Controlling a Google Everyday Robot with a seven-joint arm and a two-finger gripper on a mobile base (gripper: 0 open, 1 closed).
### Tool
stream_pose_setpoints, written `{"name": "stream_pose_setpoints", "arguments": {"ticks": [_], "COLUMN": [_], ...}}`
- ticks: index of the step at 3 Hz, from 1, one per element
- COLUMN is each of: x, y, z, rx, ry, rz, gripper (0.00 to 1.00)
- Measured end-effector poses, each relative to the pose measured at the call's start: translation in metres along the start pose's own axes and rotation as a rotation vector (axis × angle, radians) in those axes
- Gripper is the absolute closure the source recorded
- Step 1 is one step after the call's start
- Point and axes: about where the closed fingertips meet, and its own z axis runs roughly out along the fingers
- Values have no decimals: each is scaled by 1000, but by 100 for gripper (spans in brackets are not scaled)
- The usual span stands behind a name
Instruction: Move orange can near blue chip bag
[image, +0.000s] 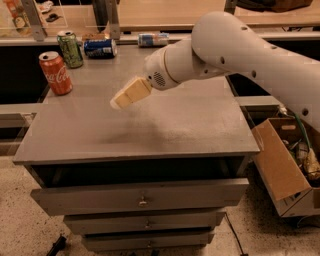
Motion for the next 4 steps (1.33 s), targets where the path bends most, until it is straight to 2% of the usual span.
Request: {"name": "stream_pose_setpoints", "arguments": {"ticks": [2, 4], "x": [-14, -32], "y": [-17, -37], "z": [28, 67], "rx": [60, 44], "ry": [-61, -60], "rz": [16, 2], "gripper": [0, 0]}}
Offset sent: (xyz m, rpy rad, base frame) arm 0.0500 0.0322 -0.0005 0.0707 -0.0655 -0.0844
